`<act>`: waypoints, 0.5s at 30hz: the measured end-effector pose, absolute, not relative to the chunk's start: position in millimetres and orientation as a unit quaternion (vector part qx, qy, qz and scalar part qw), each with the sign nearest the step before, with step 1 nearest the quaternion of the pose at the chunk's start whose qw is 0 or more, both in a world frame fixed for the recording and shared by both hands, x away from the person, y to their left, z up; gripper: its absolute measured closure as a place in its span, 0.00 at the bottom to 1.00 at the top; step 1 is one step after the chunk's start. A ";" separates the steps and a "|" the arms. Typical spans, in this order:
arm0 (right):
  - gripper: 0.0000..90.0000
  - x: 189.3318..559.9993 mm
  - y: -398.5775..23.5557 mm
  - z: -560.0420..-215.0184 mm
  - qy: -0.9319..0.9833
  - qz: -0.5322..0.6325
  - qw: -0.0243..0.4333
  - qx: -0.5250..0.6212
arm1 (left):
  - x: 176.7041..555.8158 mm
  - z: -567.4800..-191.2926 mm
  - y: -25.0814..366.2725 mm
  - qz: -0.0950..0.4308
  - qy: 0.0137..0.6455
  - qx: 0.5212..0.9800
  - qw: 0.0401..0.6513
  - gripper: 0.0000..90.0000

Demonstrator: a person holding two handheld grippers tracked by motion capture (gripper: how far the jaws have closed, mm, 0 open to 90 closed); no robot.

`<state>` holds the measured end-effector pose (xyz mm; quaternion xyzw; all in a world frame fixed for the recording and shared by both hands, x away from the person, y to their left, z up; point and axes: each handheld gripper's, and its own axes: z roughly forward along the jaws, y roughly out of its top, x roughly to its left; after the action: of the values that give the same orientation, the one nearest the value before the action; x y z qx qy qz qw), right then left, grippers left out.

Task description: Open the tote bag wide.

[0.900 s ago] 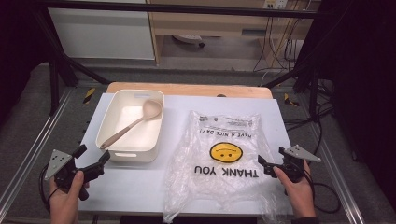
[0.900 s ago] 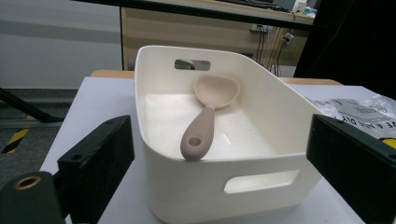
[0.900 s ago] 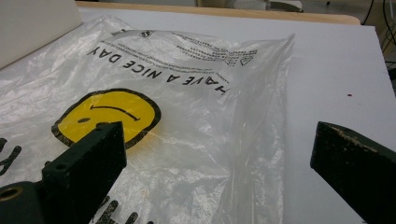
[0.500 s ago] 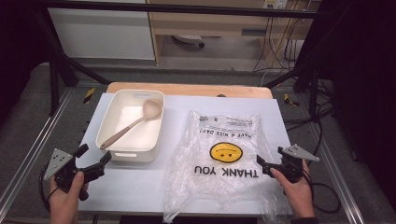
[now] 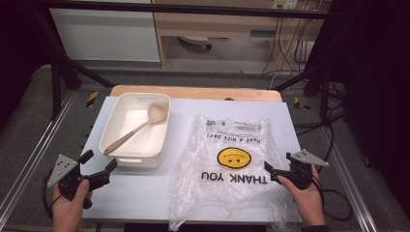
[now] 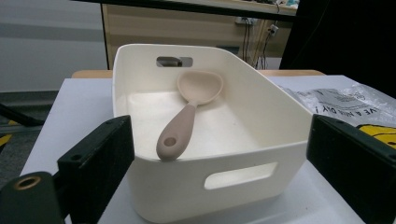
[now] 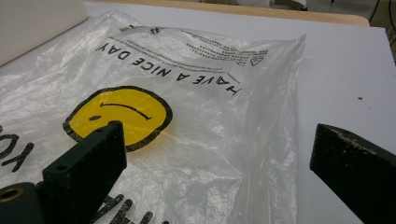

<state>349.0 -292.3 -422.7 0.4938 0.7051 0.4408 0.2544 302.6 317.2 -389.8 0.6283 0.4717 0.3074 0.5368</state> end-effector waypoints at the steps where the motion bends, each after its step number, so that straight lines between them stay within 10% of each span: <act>1: 0.05 348.9 -291.8 -422.7 0.706 0.440 0.252 0.495 | 302.6 -389.8 317.2 0.307 0.472 0.628 0.537 0.08; 15: 0.10 349.6 -283.5 -424.9 0.728 0.429 0.235 0.480 | 301.6 -389.3 311.9 0.300 0.464 0.637 0.537 0.08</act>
<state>349.6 -283.5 -424.9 0.4804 0.7282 0.4287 0.2349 301.6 311.9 -389.3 0.6373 0.4643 0.3003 0.5367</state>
